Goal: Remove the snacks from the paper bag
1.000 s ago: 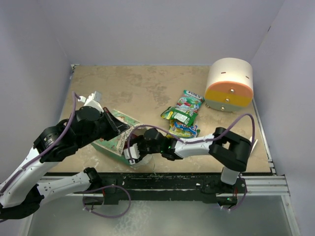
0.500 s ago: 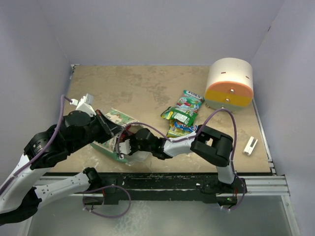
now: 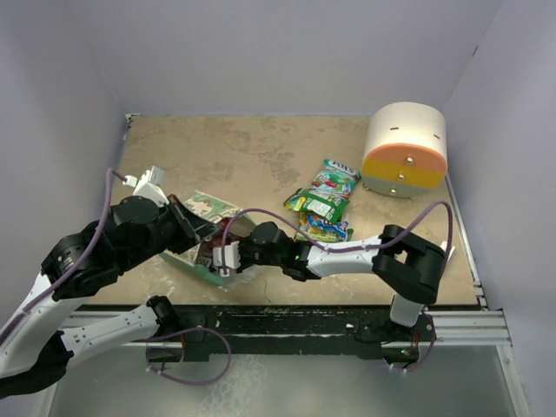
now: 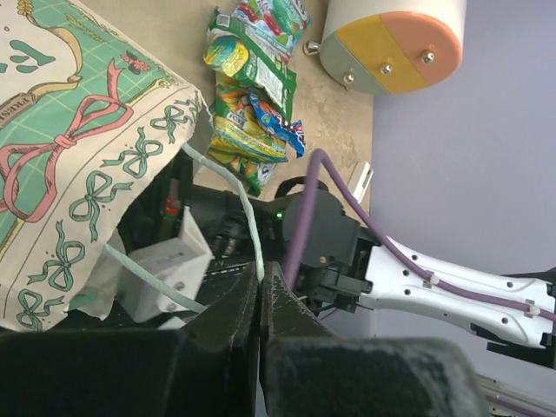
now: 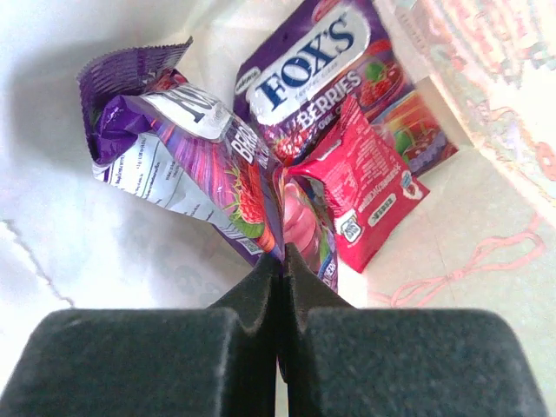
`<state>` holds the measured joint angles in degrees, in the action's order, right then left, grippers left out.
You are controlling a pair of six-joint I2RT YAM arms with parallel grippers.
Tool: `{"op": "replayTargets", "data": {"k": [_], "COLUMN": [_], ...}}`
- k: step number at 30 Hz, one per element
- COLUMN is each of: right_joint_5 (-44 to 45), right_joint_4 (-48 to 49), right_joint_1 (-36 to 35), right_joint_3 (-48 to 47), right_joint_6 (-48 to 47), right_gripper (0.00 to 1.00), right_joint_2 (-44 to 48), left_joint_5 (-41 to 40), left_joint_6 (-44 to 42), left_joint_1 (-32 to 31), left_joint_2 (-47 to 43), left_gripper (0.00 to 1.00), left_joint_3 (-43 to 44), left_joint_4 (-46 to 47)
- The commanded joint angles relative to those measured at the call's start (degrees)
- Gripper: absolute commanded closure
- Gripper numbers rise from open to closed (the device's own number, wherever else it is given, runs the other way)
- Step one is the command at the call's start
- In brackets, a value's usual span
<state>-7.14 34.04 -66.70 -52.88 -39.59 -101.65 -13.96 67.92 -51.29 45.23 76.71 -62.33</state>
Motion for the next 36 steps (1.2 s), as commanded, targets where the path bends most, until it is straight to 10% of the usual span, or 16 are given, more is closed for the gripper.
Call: {"op": "replayTargets", "data": {"k": [1, 36], "right_joint_5": [-4.02, 10.80], "right_joint_4": [-1.30, -47.00], "right_joint_1": [-0.04, -0.11], "right_joint_3": [0.59, -11.08], "right_joint_6": [4.55, 55.83], "right_gripper": [1.00, 1.00], "right_joint_2": [6.19, 46.93], "left_joint_5": [-0.73, -2.41], "left_joint_6": [-0.63, 0.37], "left_joint_1": [-0.11, -0.07], "left_joint_2": [-1.19, -1.53], "left_gripper": [1.00, 1.00], "left_joint_3": [-0.06, -5.53], "left_joint_4": [2.68, 7.36]}}
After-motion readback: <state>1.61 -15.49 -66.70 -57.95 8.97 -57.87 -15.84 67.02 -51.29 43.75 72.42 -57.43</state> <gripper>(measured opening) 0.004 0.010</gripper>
